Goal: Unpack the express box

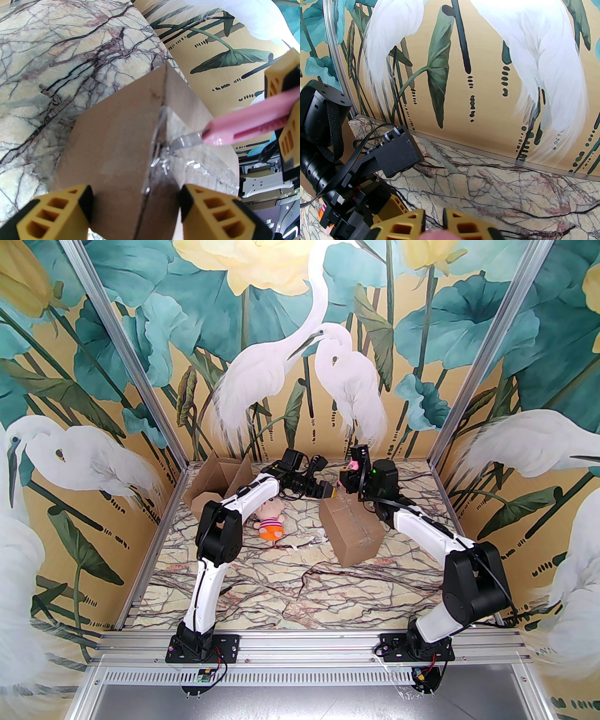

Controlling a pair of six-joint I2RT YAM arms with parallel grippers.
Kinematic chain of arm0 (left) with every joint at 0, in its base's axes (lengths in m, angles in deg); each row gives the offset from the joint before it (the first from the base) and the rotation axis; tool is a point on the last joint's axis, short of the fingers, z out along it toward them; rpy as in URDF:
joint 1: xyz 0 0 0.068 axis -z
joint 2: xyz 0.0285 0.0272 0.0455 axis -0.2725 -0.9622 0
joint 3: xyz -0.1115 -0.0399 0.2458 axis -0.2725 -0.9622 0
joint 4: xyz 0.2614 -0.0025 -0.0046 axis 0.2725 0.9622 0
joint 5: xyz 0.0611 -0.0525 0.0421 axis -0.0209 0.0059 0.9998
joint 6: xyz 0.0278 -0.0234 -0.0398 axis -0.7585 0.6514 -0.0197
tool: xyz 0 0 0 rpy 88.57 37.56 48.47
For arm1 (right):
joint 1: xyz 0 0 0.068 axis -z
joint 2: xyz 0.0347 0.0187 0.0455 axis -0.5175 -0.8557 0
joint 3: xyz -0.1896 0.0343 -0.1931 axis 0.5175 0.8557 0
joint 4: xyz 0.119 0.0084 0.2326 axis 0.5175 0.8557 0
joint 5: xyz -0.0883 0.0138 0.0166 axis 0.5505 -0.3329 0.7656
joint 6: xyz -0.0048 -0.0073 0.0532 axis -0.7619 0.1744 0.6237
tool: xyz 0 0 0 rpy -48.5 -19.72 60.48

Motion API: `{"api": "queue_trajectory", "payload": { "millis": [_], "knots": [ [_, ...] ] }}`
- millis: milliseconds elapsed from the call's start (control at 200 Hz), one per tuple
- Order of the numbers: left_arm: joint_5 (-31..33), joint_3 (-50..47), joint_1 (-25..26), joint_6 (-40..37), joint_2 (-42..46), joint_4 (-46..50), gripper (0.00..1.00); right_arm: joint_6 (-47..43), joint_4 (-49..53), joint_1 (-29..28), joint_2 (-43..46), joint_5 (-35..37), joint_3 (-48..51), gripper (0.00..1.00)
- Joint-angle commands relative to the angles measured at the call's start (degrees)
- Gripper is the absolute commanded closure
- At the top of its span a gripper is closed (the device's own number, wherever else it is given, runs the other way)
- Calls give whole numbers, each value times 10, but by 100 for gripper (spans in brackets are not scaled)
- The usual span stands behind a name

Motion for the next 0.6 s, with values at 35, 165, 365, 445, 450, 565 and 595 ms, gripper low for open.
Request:
{"api": "queue_trajectory", "payload": {
  "millis": [35,165,365,445,450,565,595],
  "knots": [
    [28,-29,3,12,-7,32,38,-39,3,-12,-16,22,-5,100],
    [36,-48,-2,39,1,3,40,-66,20,-26,-6,48,0,100],
    [29,-129,-26,133,32,-116,46,-74,20,-34,25,57,31,100],
    [28,-143,-30,144,36,-131,46,-86,30,-39,35,57,37,100],
    [28,-143,-30,144,36,-130,46,-86,30,-39,35,57,38,100],
    [30,-141,-30,142,34,-126,47,-102,33,-42,48,57,55,100],
    [30,-141,-30,142,33,-126,47,-107,33,-43,52,57,59,100]
  ]
}}
